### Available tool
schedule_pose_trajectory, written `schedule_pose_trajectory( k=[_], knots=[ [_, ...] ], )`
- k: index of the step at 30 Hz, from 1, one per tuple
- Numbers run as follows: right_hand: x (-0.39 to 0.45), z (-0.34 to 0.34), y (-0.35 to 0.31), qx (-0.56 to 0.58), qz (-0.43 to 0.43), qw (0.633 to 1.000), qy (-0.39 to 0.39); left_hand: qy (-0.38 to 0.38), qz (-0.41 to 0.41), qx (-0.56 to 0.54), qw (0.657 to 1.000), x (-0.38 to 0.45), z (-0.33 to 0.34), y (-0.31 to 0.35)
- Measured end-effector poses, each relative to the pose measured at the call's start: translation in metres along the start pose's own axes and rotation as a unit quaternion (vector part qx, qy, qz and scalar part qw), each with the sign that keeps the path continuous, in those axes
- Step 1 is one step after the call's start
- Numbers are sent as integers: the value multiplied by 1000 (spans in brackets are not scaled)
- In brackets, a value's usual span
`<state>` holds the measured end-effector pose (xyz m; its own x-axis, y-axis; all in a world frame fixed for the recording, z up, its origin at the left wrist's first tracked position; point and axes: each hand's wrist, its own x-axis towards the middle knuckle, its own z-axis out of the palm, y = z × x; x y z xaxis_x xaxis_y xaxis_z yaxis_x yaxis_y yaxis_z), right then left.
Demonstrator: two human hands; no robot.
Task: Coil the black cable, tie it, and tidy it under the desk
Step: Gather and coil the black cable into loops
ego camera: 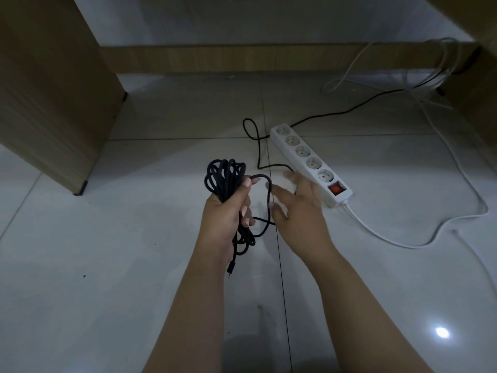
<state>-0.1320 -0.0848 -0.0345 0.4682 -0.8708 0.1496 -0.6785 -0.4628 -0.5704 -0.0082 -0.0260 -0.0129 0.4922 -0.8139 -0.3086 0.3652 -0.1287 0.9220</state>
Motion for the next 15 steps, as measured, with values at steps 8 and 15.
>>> schedule_pose_trajectory(
  k=[8,15],
  knots=[
    [2,-17,-22,556,210,804,27,25,26,176,984,4,0,-4],
    [0,-18,-24,503,196,842,-20,-12,74,207,975,1,-2,-2]
  ],
)
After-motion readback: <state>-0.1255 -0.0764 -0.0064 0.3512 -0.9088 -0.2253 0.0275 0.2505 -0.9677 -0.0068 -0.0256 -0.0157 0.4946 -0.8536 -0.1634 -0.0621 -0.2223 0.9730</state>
